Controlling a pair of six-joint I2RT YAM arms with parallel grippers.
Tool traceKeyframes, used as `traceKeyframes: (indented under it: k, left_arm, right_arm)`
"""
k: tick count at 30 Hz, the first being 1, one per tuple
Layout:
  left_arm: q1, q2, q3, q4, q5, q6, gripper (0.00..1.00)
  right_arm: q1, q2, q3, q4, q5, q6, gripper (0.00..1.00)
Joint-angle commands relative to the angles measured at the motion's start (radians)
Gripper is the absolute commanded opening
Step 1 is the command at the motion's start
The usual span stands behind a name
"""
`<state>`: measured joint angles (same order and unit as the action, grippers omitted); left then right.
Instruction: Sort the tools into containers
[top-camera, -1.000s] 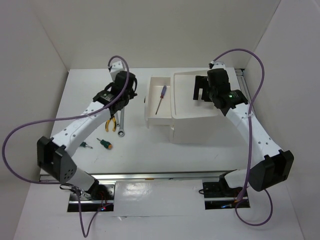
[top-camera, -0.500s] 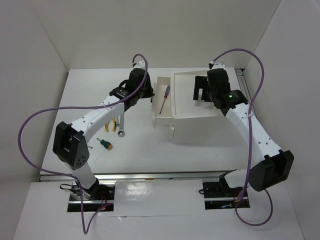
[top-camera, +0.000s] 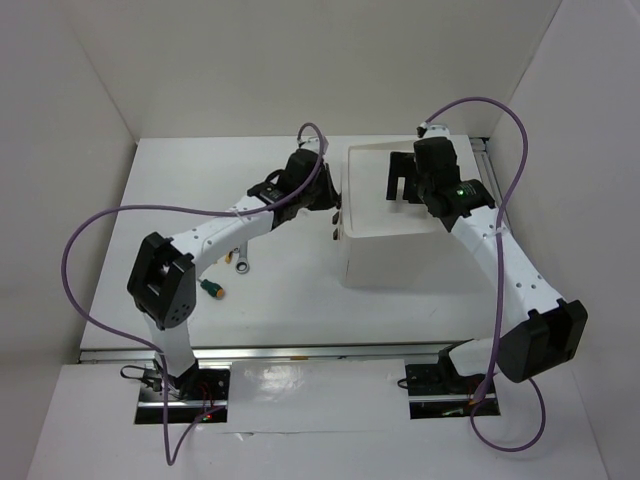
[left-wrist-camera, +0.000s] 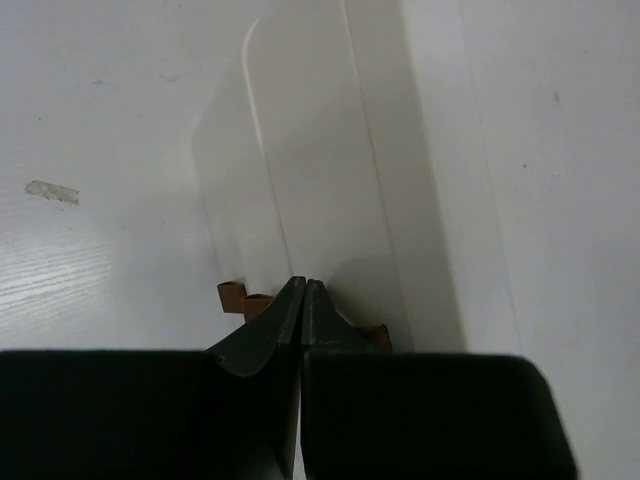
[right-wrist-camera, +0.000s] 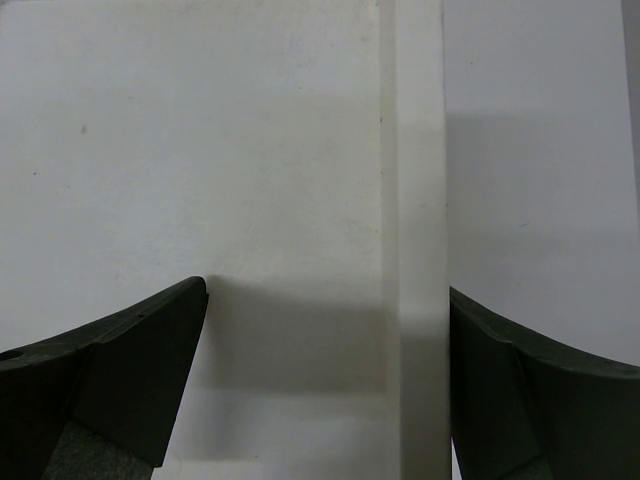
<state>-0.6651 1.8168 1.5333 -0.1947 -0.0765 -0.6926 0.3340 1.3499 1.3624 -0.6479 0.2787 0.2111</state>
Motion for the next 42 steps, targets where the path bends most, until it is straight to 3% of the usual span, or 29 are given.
traceKeyframes:
  k: [1, 3, 5, 6, 9, 10, 14, 17, 21, 24, 27, 29, 30, 33, 34, 42]
  left_arm:
    - [-0.057, -0.023, 0.018, 0.123, 0.149, -0.094, 0.14]
    - [-0.057, -0.062, 0.007, 0.077, 0.101, -0.122, 0.16]
    - [-0.057, -0.086, 0.007, 0.022, 0.006, -0.14, 0.3]
    - [-0.048, -0.115, -0.007, -0.036, -0.031, -0.168, 0.46]
    - [-0.002, -0.181, -0.088, -0.089, -0.153, -0.215, 0.56]
    - [0.011, -0.229, -0.116, -0.089, -0.19, -0.216, 0.65]
    - [0.152, -0.297, -0.243, -0.098, -0.191, -0.188, 0.9]
    - [0.25, -0.306, -0.252, -0.12, -0.122, -0.116, 0.98]
    - [0.356, -0.297, -0.285, -0.098, 0.081, -0.038, 1.0]
    - [0.412, -0.297, -0.37, 0.056, 0.323, -0.06, 1.0]
    - [0.433, -0.231, -0.479, 0.353, 0.595, -0.178, 0.92]
    - [0.446, -0.174, -0.516, 0.499, 0.676, -0.311, 0.87]
    - [0.446, -0.11, -0.545, 0.653, 0.743, -0.358, 0.84]
    - [0.424, -0.012, -0.579, 0.89, 0.829, -0.54, 0.77]
    - [0.405, 0.049, -0.588, 1.035, 0.843, -0.583, 0.77]
    - [0.329, 0.229, -0.567, 1.414, 0.857, -0.852, 0.75]
  right_arm:
    - [0.031, 0.043, -0.016, -0.107, -0.053, -0.029, 0.95]
    - [0.031, 0.043, -0.016, -0.107, -0.053, -0.029, 0.95]
    - [0.031, 0.043, -0.016, -0.107, -0.053, -0.029, 0.95]
    - [0.031, 0.043, -0.016, -0.107, -0.053, -0.029, 0.95]
    - [0.031, 0.043, -0.016, -0.107, -0.053, -0.029, 0.95]
    - [0.031, 0.043, -0.016, -0.107, -0.053, -0.029, 0.96]
    - [0.04, 0.043, -0.016, -0.107, -0.053, -0.029, 0.96]
    - [0.04, 0.043, -0.016, -0.107, -0.053, -0.029, 0.96]
    - [0.04, 0.043, -0.016, -0.098, -0.064, -0.029, 0.98]
    - [0.05, 0.052, -0.025, -0.088, -0.075, -0.029, 0.98]
    - [0.05, 0.052, -0.034, -0.079, -0.075, -0.029, 0.98]
    - [0.059, 0.052, -0.034, -0.079, -0.075, -0.029, 0.98]
    - [0.059, 0.052, -0.034, -0.079, -0.075, -0.029, 0.98]
    - [0.059, 0.052, -0.043, -0.079, -0.065, -0.029, 0.98]
    - [0.059, 0.052, -0.043, -0.079, -0.056, -0.029, 0.98]
    - [0.068, 0.052, -0.034, -0.099, -0.027, -0.019, 0.98]
